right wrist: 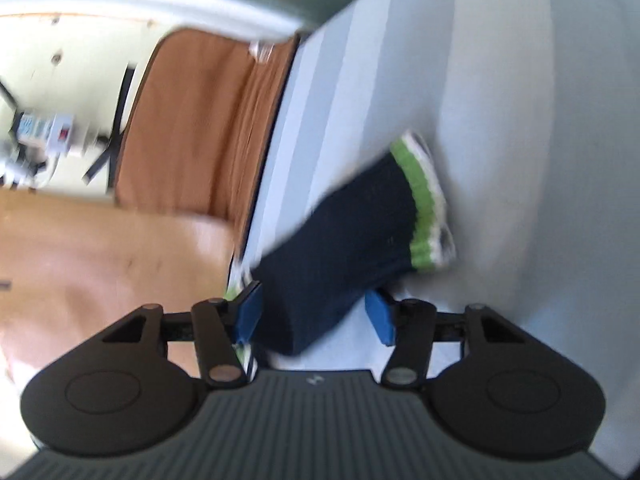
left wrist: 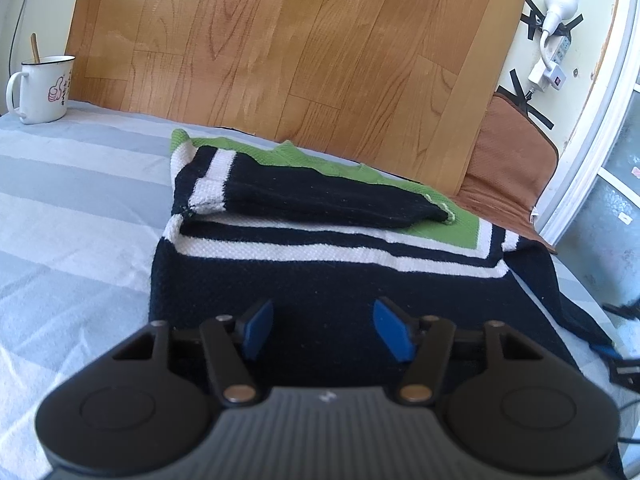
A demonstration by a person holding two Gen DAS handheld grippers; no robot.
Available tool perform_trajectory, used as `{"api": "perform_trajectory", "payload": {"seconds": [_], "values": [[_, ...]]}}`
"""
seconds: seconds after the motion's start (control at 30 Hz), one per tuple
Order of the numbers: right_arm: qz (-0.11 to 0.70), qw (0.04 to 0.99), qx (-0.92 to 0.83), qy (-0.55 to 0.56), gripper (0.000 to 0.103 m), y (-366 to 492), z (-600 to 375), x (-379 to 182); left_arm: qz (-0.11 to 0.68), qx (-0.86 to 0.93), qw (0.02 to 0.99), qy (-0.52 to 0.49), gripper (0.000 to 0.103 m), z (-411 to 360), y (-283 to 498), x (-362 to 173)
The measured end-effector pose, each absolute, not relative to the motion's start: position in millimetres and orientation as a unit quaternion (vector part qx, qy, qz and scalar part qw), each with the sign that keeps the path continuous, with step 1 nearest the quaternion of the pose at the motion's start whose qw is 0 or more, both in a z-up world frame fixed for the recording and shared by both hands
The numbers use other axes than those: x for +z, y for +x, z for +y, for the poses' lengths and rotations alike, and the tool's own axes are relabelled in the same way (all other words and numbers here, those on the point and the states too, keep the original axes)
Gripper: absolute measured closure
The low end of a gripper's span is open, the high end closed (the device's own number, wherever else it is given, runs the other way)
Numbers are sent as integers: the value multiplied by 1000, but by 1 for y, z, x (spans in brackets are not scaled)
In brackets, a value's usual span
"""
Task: Fold small clothes
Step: 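Fold the sleeve across the sweater body with the right gripper and release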
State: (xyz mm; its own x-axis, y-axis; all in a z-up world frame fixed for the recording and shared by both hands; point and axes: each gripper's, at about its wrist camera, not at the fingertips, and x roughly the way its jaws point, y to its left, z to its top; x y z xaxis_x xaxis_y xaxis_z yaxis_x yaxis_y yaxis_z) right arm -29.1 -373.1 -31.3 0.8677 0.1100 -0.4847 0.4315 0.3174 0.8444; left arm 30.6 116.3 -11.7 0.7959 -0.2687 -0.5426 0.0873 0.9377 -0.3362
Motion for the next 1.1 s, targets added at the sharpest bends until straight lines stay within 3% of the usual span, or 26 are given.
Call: {"api": "perform_trajectory", "payload": {"seconds": [0.07, 0.17, 0.3, 0.4, 0.5, 0.67, 0.73, 0.8, 0.9, 1.1], "values": [[246, 801, -139, 528, 92, -7, -377, -30, 305, -95, 936, -149, 46, 116, 30, -11], [217, 842, -175, 462, 92, 20, -391, -7, 304, -95, 936, -149, 46, 117, 30, -11], [142, 906, -124, 378, 92, 66, -378, 76, 302, -100, 935, -159, 46, 120, 30, -11], [115, 953, -34, 277, 92, 112, -320, 143, 296, -109, 933, -176, 46, 126, 29, -11], [123, 974, 91, 166, 92, 148, -218, 170, 285, -112, 933, -188, 46, 131, 27, -11], [217, 935, 273, 66, 91, 161, -77, 128, 290, -112, 929, -202, 46, 136, 30, -13], [294, 893, 340, 31, 88, 163, -31, 90, 293, -113, 927, -206, 46, 137, 32, -13], [369, 851, 372, -27, 76, 156, -3, 61, 294, -114, 926, -208, 46, 138, 32, -13], [356, 852, 380, -51, 73, 145, -20, 67, 294, -116, 926, -207, 46, 138, 32, -13], [342, 893, 291, 25, 71, 155, -100, 75, 298, -118, 925, -206, 46, 138, 34, -14]]}}
